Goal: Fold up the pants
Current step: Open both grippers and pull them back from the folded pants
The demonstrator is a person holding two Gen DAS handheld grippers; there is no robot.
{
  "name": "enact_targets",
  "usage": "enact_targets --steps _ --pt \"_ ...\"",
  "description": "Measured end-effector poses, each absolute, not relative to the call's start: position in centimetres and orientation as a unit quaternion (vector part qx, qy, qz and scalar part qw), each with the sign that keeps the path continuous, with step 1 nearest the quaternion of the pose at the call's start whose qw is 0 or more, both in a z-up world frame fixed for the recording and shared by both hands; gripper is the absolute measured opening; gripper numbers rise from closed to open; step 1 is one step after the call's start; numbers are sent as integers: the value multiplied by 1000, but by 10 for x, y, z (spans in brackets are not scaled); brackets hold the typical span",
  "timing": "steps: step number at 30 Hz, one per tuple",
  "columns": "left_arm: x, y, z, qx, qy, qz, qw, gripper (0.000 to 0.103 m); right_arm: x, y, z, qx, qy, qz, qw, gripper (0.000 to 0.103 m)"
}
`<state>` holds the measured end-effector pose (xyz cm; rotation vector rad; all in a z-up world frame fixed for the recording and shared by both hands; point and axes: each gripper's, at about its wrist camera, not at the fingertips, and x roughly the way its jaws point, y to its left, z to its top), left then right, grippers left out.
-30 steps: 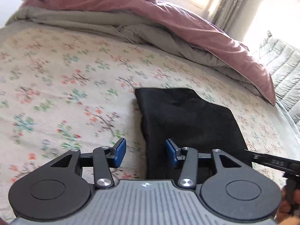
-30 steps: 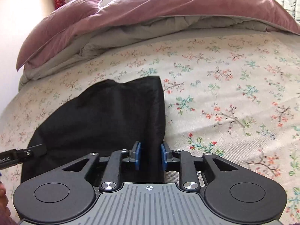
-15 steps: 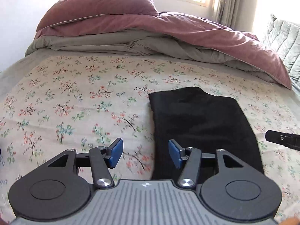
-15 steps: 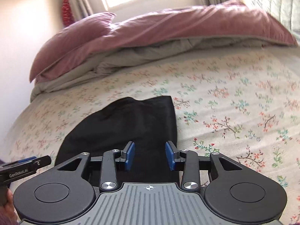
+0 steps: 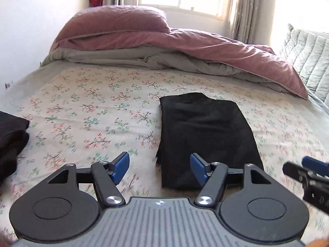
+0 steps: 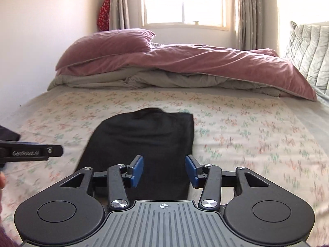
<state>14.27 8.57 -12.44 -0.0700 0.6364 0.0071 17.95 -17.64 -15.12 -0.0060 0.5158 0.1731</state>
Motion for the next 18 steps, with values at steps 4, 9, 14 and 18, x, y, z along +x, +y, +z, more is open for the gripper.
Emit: enact_targets --steps 4,9,14,18 --pt "120 86 -137 -9 310 0 951 89 128 -170 -172 3 250 70 966 56" --pt "105 91 -141 -24 315 -18 949 92 97 -169 -192 -2 275 36 961 56" --pt "93 85 -148 -12 303 -30 952 101 75 -180 -187 27 253 14 967 79" --pt "95 85 -169 -16 300 -10 954 103 81 -180 -200 18 264 7 964 83"
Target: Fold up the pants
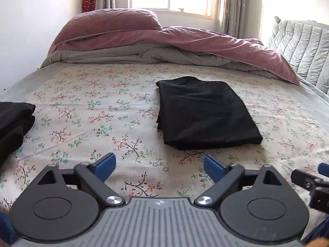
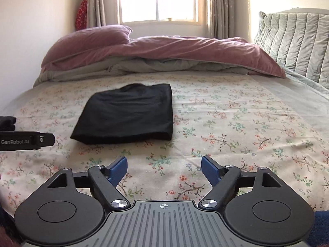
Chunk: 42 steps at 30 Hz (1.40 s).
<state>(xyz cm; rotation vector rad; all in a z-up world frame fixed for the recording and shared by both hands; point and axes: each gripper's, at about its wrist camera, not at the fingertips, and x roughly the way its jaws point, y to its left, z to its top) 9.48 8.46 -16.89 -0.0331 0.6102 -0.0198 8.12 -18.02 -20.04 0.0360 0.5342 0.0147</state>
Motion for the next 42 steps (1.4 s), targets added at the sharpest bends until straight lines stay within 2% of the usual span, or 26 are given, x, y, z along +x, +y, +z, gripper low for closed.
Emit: enact_targets --steps 2,13,42 --pt "99 81 -179 -9 318 0 948 103 86 -184 -206 34 267 9 963 88" --pt "102 79 -188 -28 344 -7 939 103 97 -173 -219 10 284 1 959 101" --pt "107 74 -194 -35 381 -15 924 103 100 -174 -221 18 291 -16 956 103"
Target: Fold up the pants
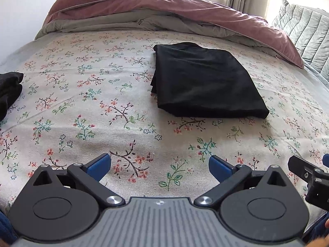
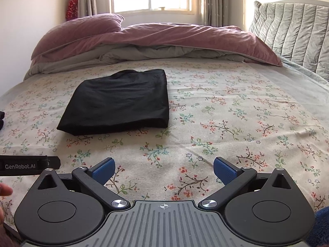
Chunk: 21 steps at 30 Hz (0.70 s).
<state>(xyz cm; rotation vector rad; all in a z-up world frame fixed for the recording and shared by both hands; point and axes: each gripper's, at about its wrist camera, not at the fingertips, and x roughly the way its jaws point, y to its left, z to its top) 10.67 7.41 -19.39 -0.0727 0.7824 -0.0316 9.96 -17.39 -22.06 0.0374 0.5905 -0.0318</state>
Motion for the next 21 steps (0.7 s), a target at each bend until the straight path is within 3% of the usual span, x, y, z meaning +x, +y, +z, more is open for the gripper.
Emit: enact_targets --steps 21 --pt "105 69 -192 -24 372 -18 928 103 99 -172 -220 14 290 -11 957 103"
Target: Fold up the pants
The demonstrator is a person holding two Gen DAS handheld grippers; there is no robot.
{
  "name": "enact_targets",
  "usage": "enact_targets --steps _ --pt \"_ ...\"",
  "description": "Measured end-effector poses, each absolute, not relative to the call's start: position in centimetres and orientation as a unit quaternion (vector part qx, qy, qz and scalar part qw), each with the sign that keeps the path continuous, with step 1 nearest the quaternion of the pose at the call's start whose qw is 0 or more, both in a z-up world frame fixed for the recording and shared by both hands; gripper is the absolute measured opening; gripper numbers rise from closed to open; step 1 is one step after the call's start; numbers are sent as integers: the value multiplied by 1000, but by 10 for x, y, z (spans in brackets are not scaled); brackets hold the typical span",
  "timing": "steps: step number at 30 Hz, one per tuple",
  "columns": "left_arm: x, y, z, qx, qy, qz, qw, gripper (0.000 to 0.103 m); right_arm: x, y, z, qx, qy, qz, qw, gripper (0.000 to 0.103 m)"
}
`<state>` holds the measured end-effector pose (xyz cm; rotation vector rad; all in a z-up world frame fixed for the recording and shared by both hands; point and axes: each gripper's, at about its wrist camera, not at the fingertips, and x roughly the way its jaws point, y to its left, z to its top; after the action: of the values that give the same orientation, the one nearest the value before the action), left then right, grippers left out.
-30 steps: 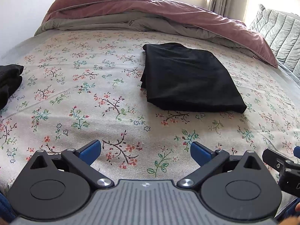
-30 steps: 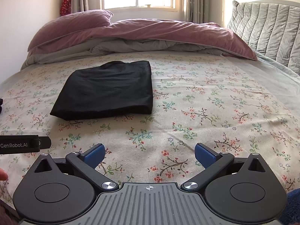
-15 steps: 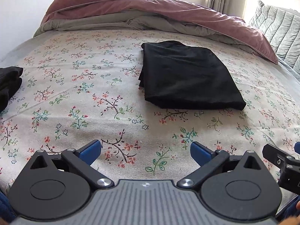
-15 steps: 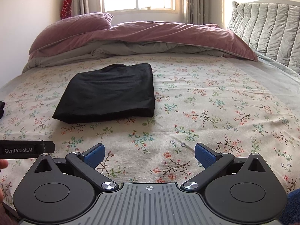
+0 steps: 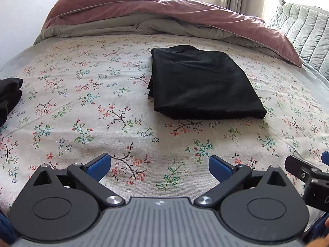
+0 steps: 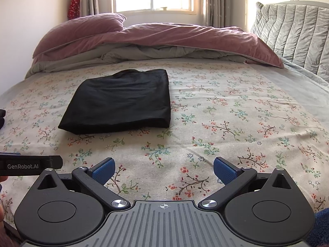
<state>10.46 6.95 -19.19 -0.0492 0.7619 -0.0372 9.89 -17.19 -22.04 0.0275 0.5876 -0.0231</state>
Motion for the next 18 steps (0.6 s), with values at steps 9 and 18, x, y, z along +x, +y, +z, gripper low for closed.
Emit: enact_targets --steps 9,18 --pt "102 66 -188 3 354 -7 935 103 97 -174 -217 21 279 -12 960 103" --pt "101 67 -185 4 341 -8 940 103 95 -170 -214 11 260 -12 965 103"
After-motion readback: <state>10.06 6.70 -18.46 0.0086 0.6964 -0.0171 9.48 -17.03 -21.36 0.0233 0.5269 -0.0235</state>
